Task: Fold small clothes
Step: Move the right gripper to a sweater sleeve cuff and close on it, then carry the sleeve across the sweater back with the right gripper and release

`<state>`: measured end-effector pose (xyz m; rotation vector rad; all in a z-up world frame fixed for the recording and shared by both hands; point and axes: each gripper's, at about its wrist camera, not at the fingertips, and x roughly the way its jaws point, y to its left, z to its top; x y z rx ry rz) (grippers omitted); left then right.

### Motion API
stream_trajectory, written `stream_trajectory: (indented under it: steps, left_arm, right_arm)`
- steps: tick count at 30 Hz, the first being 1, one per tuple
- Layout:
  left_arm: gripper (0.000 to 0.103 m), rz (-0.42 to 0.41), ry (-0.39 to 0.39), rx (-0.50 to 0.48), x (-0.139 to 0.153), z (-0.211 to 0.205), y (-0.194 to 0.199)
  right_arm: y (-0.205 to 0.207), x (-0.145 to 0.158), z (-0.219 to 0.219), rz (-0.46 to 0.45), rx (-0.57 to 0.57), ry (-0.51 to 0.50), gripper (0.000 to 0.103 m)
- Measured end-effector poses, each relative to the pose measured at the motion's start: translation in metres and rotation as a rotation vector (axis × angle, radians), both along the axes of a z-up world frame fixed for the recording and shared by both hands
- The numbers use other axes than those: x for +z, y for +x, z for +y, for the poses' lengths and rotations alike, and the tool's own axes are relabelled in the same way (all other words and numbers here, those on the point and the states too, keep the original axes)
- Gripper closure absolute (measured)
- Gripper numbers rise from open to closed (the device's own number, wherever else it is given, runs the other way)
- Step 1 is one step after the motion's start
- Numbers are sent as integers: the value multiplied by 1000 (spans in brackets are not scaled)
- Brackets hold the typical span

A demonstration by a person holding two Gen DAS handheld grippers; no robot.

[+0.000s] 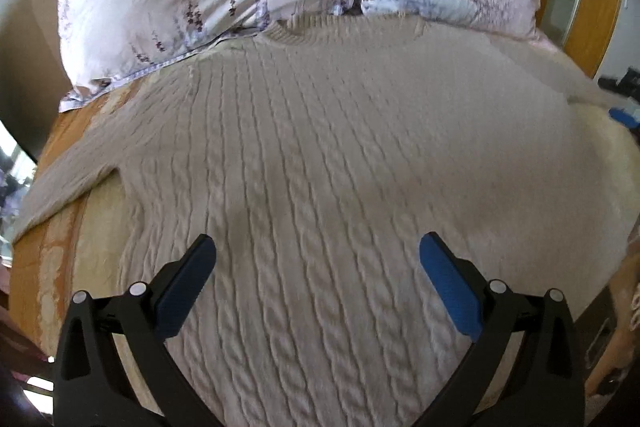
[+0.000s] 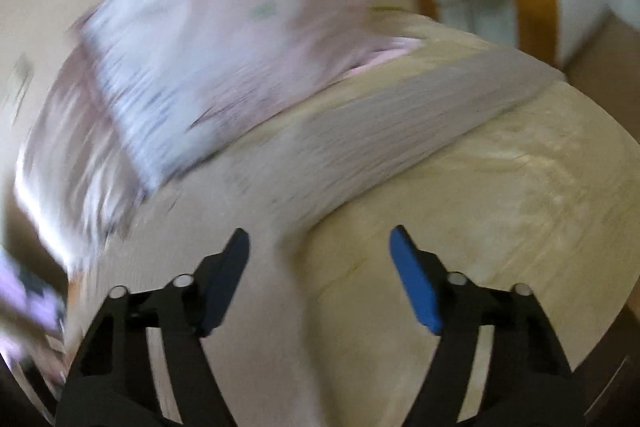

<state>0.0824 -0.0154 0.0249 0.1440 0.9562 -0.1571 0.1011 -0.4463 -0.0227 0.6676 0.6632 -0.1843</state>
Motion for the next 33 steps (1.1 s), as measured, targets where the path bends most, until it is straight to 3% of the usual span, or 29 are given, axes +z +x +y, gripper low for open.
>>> stream_trajectory:
  steps: [5, 9, 14, 19, 21, 27, 33]
  left_arm:
    - [2, 12, -99, -24, 7, 5, 24]
    - [2, -16, -96, -33, 15, 5, 37]
    - [2, -34, -137, -40, 20, 10, 55]
    - [2, 44, -308, -65, 15, 19, 71]
    - [2, 45, -343, -56, 14, 23, 75]
    - [2, -7, -343, -54, 21, 30, 80]
    - [2, -22, -359, -62, 27, 38, 87]
  right_arm:
    - [17, -23, -62, 59, -166, 181, 51]
    - [25, -42, -86, 85, -250, 275, 59]
    - [31, -43, -99, 64, -289, 292, 66]
    - [32, -48, -121, 41, -346, 326, 78]
    - [28, -51, -126, 28, -369, 335, 85]
    - [29, -46, -120, 20, -366, 254, 94]
    - [29, 3, -85, -109, -260, 112, 94]
